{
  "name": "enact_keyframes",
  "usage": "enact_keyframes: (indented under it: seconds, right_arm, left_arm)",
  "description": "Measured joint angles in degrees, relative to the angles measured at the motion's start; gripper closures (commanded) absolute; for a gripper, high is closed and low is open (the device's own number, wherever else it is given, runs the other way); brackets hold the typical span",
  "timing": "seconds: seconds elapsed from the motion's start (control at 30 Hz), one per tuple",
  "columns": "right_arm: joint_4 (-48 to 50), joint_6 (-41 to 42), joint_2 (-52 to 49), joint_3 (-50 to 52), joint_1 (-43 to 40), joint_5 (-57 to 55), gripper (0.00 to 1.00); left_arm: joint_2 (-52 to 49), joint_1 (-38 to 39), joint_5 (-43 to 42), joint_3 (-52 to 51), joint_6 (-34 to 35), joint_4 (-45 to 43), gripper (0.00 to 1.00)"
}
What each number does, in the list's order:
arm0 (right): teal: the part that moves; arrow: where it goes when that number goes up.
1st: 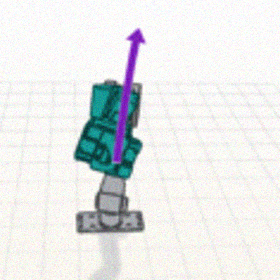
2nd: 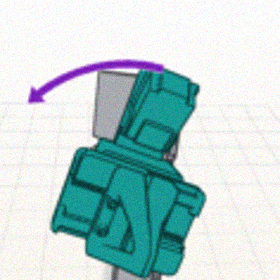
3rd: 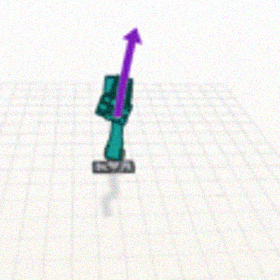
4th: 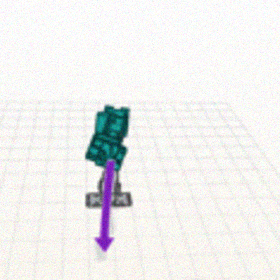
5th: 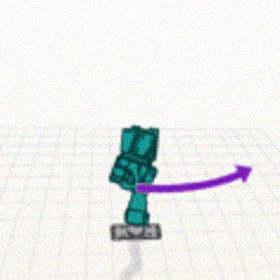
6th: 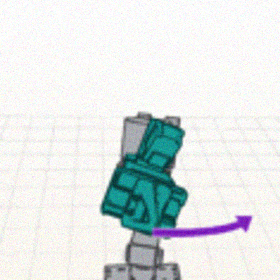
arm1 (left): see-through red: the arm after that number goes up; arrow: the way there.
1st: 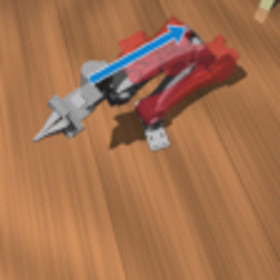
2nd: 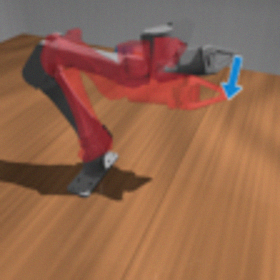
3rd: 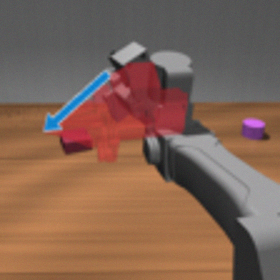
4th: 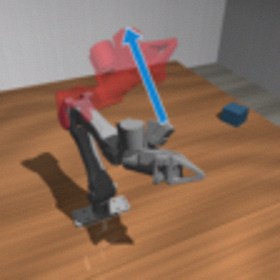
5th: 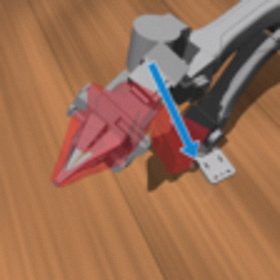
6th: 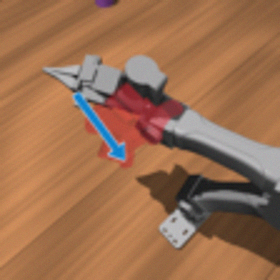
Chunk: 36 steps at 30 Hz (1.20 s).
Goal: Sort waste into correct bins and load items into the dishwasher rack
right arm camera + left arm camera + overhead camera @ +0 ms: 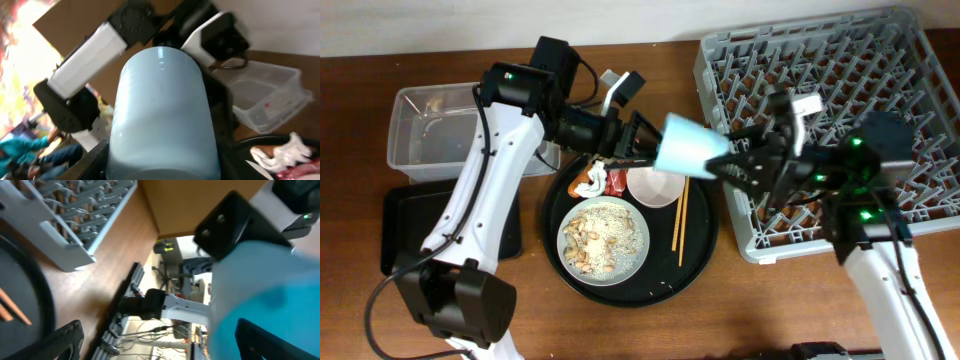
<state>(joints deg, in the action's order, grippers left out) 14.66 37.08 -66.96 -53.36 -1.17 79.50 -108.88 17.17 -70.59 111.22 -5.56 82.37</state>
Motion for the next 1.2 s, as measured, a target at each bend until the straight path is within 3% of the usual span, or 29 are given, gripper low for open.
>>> enact_keyframes:
  seconds: [0.2, 0.4, 0.53, 0.63, 0.7, 0.8, 0.93, 1.13, 1.2]
  right_arm:
    - [-0.6, 6.9, 0.3, 0.0, -3.5, -1.7, 0.58]
    - [-16.9, 10.7, 0.5, -0.4, -9.5, -15.4, 0.61]
    - [-34.5, 4.7, 0.8, -0.7, -15.4, -24.8, 0.61]
    - [-55.6, -6.5, 1.9, -3.5, -19.6, -39.1, 0.60]
    - [-71.9, -13.7, 2.7, -12.5, -20.7, -53.6, 0.60]
    - [-82.3, -17.3, 3.9, -22.8, -20.7, -69.0, 0.60]
    - [-86.4, -17.6, 0.8, -23.6, -20.8, -84.5, 0.60]
    - [-82.8, -17.6, -18.9, -23.6, -20.8, -87.2, 0.60]
    - [-79.8, -17.6, -24.5, -23.5, -20.8, -86.3, 0.43]
  left_arm:
    - [0.0, 0.0, 1.6, 0.0, 0.0, -0.8, 0.01]
    - [0.0, -0.2, 2.1, 0.0, 0.0, -0.5, 0.01]
    - [0.0, -0.3, 2.1, 0.0, 0.0, -0.4, 0.01]
    - [0.0, -0.3, 2.1, 0.0, 0.0, -0.4, 0.01]
    - [0.0, -0.3, 2.5, 0.0, 0.0, -0.6, 0.01]
    - [0.0, -0.3, 4.2, 0.0, 0.0, -0.8, 0.01]
    - [0.0, -0.2, 4.8, 0.0, 0.0, -0.8, 0.01]
    - [0.0, -0.3, 5.1, 0.0, 0.0, -0.4, 0.01]
    - [0.0, -0.3, 5.1, 0.0, 0.0, -0.4, 0.01]
